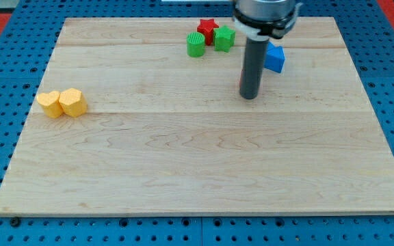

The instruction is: Push the red circle below the green star

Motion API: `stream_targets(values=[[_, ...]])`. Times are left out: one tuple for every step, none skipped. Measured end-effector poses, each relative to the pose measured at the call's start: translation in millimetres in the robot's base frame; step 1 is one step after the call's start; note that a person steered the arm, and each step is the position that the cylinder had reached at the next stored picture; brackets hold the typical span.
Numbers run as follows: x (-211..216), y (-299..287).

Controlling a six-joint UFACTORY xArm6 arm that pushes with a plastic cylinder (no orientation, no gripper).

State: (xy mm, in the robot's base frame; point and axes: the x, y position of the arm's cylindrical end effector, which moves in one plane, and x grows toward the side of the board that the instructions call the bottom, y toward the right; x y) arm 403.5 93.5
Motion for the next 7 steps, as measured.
stream_targets(values=[[-10,-23],[8,6],[6,36],[-28,-2],[-69,-48],[-74,-76],[-66,-45]])
